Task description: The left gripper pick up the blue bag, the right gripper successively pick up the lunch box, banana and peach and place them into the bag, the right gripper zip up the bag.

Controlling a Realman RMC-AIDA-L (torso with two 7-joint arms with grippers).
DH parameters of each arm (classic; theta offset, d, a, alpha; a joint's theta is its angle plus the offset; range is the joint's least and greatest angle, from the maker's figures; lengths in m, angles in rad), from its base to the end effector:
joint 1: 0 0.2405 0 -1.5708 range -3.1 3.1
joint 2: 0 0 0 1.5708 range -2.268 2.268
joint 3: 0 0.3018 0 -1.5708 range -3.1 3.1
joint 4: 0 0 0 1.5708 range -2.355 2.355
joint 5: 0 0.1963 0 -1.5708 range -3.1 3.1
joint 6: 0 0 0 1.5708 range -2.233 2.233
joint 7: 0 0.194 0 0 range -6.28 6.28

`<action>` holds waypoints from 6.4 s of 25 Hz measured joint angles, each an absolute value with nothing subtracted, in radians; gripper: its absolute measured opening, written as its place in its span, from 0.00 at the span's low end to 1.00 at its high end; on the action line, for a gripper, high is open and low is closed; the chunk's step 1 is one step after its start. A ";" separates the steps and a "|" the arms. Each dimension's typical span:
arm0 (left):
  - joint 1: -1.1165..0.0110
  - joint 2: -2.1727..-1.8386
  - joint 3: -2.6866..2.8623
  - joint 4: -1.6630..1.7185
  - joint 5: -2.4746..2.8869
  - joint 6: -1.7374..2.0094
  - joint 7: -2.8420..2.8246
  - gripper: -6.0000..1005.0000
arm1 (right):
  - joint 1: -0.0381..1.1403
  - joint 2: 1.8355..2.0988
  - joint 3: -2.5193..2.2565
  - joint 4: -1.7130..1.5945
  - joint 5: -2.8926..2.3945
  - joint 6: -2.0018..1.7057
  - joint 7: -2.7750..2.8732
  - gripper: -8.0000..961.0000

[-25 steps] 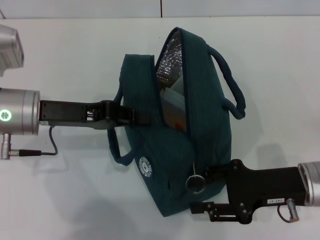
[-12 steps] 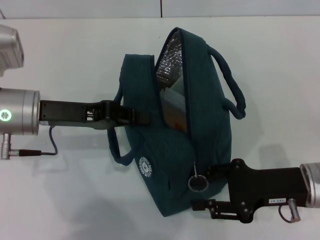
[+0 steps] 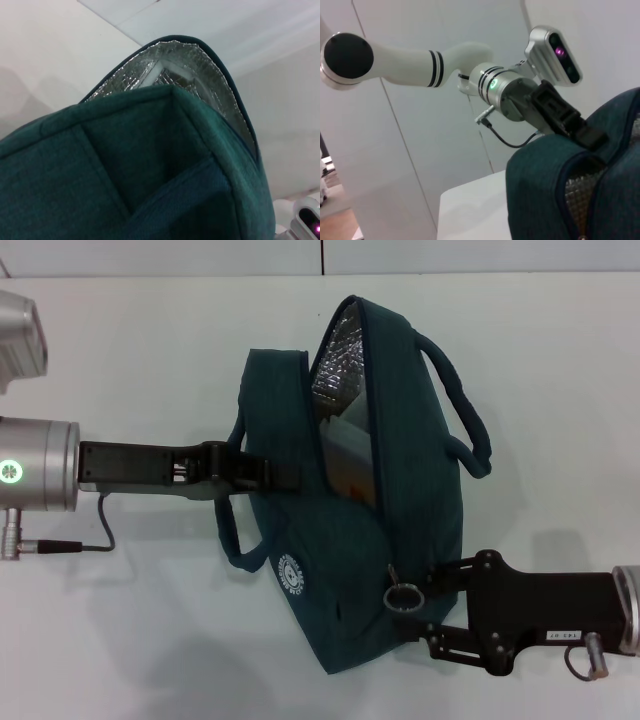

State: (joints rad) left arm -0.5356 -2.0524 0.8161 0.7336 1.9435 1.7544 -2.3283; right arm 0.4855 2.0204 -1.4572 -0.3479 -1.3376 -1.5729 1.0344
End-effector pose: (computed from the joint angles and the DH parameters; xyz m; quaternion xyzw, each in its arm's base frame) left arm -0.2373 0.3299 -0.0568 0.7936 0.5547 0.2345 0.0865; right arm 0.2471 0.2769 -0.1218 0.9433 -0.1298 -0.3053 0.0087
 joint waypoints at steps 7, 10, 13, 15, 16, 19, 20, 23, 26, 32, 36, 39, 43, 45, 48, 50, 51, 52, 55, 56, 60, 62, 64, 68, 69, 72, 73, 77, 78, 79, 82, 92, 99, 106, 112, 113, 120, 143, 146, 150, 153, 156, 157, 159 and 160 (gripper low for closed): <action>-0.535 -2.052 0.816 0.733 1.943 1.756 -2.329 0.05 | 0.485 2.020 -1.457 -0.343 -1.331 -1.572 1.033 0.37; -0.534 -2.052 0.816 0.733 1.943 1.756 -2.328 0.05 | 0.484 2.020 -1.457 -0.342 -1.330 -1.572 1.033 0.35; -0.532 -2.052 0.816 0.733 1.943 1.761 -2.328 0.05 | 0.483 2.019 -1.457 -0.341 -1.330 -1.571 1.034 0.33; -0.531 -2.052 0.816 0.733 1.943 1.765 -2.328 0.05 | 0.483 2.018 -1.457 -0.340 -1.330 -1.571 1.035 0.31; -0.531 -2.052 0.816 0.733 1.943 1.766 -2.328 0.05 | 0.482 2.017 -1.457 -0.340 -1.330 -1.571 1.036 0.31; -0.530 -2.053 0.816 0.733 1.943 1.766 -2.328 0.05 | 0.482 2.017 -1.457 -0.339 -1.330 -1.571 1.036 0.22; -0.530 -2.054 0.816 0.733 1.943 1.766 -2.328 0.05 | 0.482 2.017 -1.457 -0.339 -1.330 -1.571 1.036 0.18; -0.531 -2.054 0.816 0.733 1.943 1.766 -2.327 0.06 | 0.480 2.017 -1.457 -0.338 -1.330 -1.570 1.036 0.09; -0.530 -2.054 0.816 0.733 1.943 1.766 -2.327 0.06 | 0.468 2.017 -1.456 -0.344 -1.330 -1.569 1.034 0.07; -0.528 -2.053 0.816 0.733 1.943 1.766 -2.325 0.06 | 0.456 2.017 -1.433 -0.351 -1.331 -1.571 1.031 0.04; -0.527 -2.053 0.816 0.733 1.943 1.766 -2.324 0.06 | 0.440 2.014 -1.424 -0.368 -1.331 -1.584 1.030 0.01; -0.526 -2.052 0.816 0.733 1.943 1.766 -2.324 0.06 | 0.412 2.013 -1.416 -0.410 -1.331 -1.609 1.029 0.01; -0.523 -2.053 0.815 0.733 1.943 1.765 -2.324 0.06 | 0.383 2.012 -1.374 -0.470 -1.330 -1.660 1.028 0.01; -0.523 -2.056 0.812 0.733 1.943 1.765 -2.316 0.06 | 0.382 2.012 -1.364 -0.473 -1.330 -1.666 1.027 0.02; -0.520 -2.060 0.794 0.727 1.943 1.766 -2.279 0.06 | 0.389 2.012 -1.352 -0.480 -1.330 -1.673 1.027 0.02; -0.518 -2.060 0.776 0.717 1.942 1.765 -2.251 0.06 | 0.393 2.013 -1.351 -0.487 -1.330 -1.673 1.027 0.02; -0.517 -2.059 0.771 0.712 1.940 1.766 -2.242 0.06 | 0.396 2.013 -1.351 -0.493 -1.330 -1.671 1.026 0.02; -0.517 -2.056 0.766 0.703 1.940 1.765 -2.228 0.07 | 0.401 2.013 -1.350 -0.499 -1.330 -1.670 1.026 0.02; -0.518 -2.040 0.762 0.677 1.938 1.765 -2.174 0.13 | 0.418 2.014 -1.350 -0.510 -1.330 -1.670 1.026 0.02; -0.517 -2.036 0.762 0.672 1.937 1.765 -2.154 0.16 | 0.422 2.014 -1.350 -0.514 -1.330 -1.670 1.026 0.02; -0.503 -2.032 0.762 0.670 1.927 1.765 -2.095 0.29 | 0.429 2.016 -1.344 -0.562 -1.329 -1.672 1.026 0.02; -0.493 -2.030 0.760 0.673 1.913 1.765 -2.067 0.36 | 0.430 2.017 -1.340 -0.578 -1.324 -1.672 1.026 0.02; -0.483 -2.028 0.742 0.673 1.895 1.766 -2.035 0.43 | 0.438 2.016 -1.337 -0.604 -1.289 -1.672 1.026 0.02; -0.457 -2.026 0.659 0.676 1.856 1.782 -1.965 0.62 | 0.473 2.014 -1.322 -0.607 -1.254 -1.665 1.026 0.02; -0.453 -2.024 0.642 0.676 1.843 1.792 -1.947 0.67 | 0.482 2.015 -1.312 -0.607 -1.254 -1.659 1.028 0.02; -0.444 -2.020 0.623 0.675 1.819 1.807 -1.918 0.75 | 0.514 2.018 -1.281 -0.601 -1.251 -1.621 1.038 0.02; -0.441 -2.020 0.622 0.675 1.815 1.812 -1.911 0.77 | 0.525 2.019 -1.277 -0.600 -1.249 -1.607 1.042 0.02; -0.434 -2.014 0.618 0.672 1.811 1.847 -1.915 0.88 | 0.589 2.020 -1.284 -0.588 -1.246 -1.569 1.063 0.02; -0.432 -2.011 0.614 0.671 1.811 1.854 -1.916 0.88 | 0.604 2.020 -1.290 -0.584 -1.246 -1.568 1.064 0.02; -0.429 -2.008 0.607 0.671 1.811 1.857 -1.917 0.88 | 0.615 2.021 -1.300 -0.580 -1.246 -1.568 1.064 0.02; -0.414 -2.002 0.593 0.673 1.801 1.860 -1.917 0.89 | 0.658 2.025 -1.339 -0.574 -1.243 -1.566 1.064 0.03; -0.374 -1.975 0.535 0.700 1.784 1.861 -1.952 0.87 | 0.748 2.028 -1.470 -0.573 -1.146 -1.521 1.059 0.03; -0.334 -1.968 0.542 0.759 1.842 1.908 -1.991 0.86 | 0.756 2.028 -1.566 -0.579 -1.060 -1.434 1.052 0.03; -0.329 -1.978 0.547 0.809 1.954 1.958 -2.006 0.85 | 0.759 2.028 -1.597 -0.577 -1.044 -1.376 1.042 0.03; -0.339 -2.006 0.577 0.810 1.969 1.953 -1.970 0.84 | 0.771 2.028 -1.599 -0.579 -1.044 -1.359 1.033 0.03; -0.343 -2.012 0.578 0.810 1.971 1.953 -1.965 0.84 | 0.773 2.028 -1.599 -0.580 -1.043 -1.357 1.031 0.03; -0.365 -2.049 0.569 0.799 1.966 1.885 -1.964 0.82 | 0.778 2.028 -1.606 -0.576 -1.041 -1.354 1.011 0.04; -0.363 -2.057 0.579 0.796 1.952 1.860 -2.004 0.59 | 0.769 2.028 -1.663 -0.572 -0.991 -1.351 0.987 0.04; -0.366 -2.057 0.579 0.796 1.952 1.861 -2.019 0.55 | 0.762 2.028 -1.661 -0.573 -0.991 -1.351 0.987 0.04; -0.368 -2.050 0.561 0.796 1.944 1.861 -2.038 0.51 | 0.749 2.028 -1.662 -0.580 -0.986 -1.352 0.989 0.04; -0.369 -2.046 0.559 0.796 1.941 1.861 -2.047 0.47 | 0.747 2.028 -1.663 -0.577 -0.977 -1.356 0.989 0.04; -0.370 -2.045 0.565 0.796 1.941 1.863 -2.051 0.41 | 0.745 2.028 -1.663 -0.576 -0.974 -1.357 0.989 0.04; -0.371 -2.046 0.565 0.796 1.941 1.863 -2.051 0.39 | 0.745 2.028 -1.663 -0.575 -0.972 -1.358 0.990 0.04; -0.374 -2.049 0.566 0.796 1.943 1.868 -2.046 0.35 | 0.743 2.028 -1.664 -0.574 -0.969 -1.358 0.990 0.05; -0.376 -2.050 0.566 0.796 1.943 1.872 -2.045 0.33 | 0.735 2.028 -1.664 -0.573 -0.962 -1.359 0.994 0.05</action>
